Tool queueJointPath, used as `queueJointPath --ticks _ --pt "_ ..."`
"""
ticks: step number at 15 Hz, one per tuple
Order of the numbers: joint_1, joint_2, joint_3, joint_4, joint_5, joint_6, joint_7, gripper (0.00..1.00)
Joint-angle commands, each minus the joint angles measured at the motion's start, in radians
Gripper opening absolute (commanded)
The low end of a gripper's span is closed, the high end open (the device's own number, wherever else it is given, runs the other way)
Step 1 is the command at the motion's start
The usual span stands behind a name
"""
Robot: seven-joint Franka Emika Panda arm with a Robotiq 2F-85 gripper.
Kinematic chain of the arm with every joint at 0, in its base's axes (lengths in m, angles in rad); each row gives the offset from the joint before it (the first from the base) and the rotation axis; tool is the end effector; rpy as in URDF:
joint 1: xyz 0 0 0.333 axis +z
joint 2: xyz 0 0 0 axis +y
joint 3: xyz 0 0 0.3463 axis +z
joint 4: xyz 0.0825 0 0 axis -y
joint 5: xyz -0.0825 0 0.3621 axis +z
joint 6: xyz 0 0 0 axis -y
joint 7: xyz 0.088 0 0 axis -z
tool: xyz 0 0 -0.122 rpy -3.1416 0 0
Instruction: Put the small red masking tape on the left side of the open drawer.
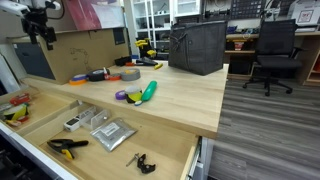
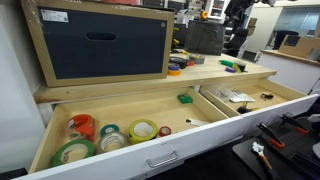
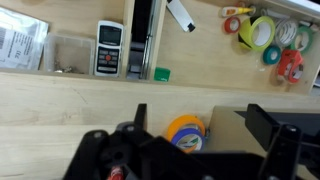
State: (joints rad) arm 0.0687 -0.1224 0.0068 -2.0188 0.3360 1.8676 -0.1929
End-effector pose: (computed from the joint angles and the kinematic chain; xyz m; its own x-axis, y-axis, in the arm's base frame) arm 0.4915 0.0674 0.5294 0.9868 0.1612 0.0163 0.1581 -0.9361 -0.3143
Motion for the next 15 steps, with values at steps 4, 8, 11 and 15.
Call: queueJointPath --ticks 4,8,11,15 --pt "-0.007 -0.023 0.006 0.133 -0.065 -0.287 0.014 1.00" --pt "0.015 -0.048 0.030 0.159 -0.092 -0.334 -0.041 1.00" --pt "0.009 -0.041 0.031 0.150 -0.078 -0.308 -0.018 1.00" --pt "0.013 -0.042 0.035 0.150 -0.080 -0.308 -0.019 1.00"
